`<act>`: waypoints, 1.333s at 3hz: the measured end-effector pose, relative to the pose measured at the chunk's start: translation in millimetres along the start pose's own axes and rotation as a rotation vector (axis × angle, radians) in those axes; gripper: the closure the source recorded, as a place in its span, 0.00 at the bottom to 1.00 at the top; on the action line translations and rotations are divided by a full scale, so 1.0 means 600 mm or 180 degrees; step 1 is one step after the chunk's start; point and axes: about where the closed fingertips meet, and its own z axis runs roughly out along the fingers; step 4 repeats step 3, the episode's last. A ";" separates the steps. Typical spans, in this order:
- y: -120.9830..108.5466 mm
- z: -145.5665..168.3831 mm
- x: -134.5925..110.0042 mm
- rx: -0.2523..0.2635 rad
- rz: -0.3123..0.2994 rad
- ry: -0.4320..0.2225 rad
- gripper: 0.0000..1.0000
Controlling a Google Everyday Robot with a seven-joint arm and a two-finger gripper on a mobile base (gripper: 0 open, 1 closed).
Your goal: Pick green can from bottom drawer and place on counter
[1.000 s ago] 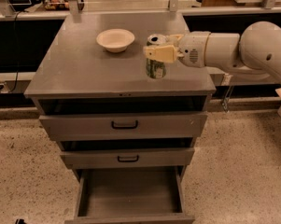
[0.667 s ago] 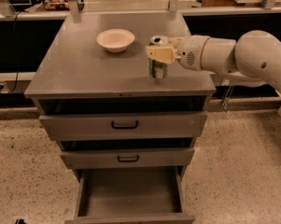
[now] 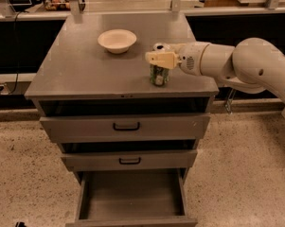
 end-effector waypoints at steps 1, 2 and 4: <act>0.002 0.001 0.000 -0.0006 -0.0002 0.0000 0.00; 0.012 -0.013 -0.016 -0.0080 -0.0257 -0.0062 0.00; 0.025 -0.073 -0.045 -0.0141 -0.0687 -0.0279 0.00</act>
Offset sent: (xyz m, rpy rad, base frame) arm -0.0171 -0.0057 0.0238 -0.0723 -0.1445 0.0682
